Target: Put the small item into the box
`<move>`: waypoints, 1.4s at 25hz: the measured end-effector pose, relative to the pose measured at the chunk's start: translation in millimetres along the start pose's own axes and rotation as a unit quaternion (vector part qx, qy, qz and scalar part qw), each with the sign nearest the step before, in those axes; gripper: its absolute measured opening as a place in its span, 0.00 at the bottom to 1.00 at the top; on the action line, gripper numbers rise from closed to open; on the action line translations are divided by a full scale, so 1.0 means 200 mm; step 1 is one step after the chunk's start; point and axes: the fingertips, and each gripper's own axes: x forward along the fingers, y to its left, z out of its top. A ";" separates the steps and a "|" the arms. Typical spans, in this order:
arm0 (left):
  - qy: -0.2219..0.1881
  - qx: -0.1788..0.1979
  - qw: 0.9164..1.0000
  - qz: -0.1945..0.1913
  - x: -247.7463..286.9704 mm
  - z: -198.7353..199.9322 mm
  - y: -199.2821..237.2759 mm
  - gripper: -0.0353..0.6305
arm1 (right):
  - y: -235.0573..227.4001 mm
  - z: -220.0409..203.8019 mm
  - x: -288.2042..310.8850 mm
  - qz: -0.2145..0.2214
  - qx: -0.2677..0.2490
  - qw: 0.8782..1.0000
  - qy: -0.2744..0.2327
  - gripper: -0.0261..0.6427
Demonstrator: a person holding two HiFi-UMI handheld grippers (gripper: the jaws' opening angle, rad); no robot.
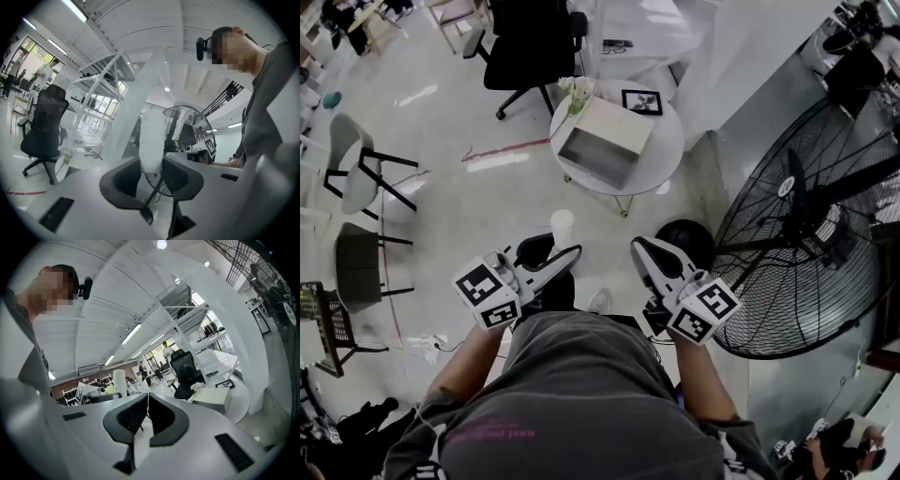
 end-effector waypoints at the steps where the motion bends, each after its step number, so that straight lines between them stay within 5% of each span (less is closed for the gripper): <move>1: 0.002 -0.001 1.000 -0.003 0.01 0.01 0.04 0.27 | -0.02 0.01 0.03 -0.004 0.002 1.000 -0.001 0.07; 20: 0.034 -0.025 0.998 -0.054 0.16 0.31 1.04 0.27 | -0.40 0.23 0.93 -0.067 0.019 0.998 0.006 0.07; 35: 0.067 -0.039 0.992 -0.099 0.32 0.37 1.39 0.27 | -0.63 0.35 1.15 -0.128 0.029 0.991 0.005 0.07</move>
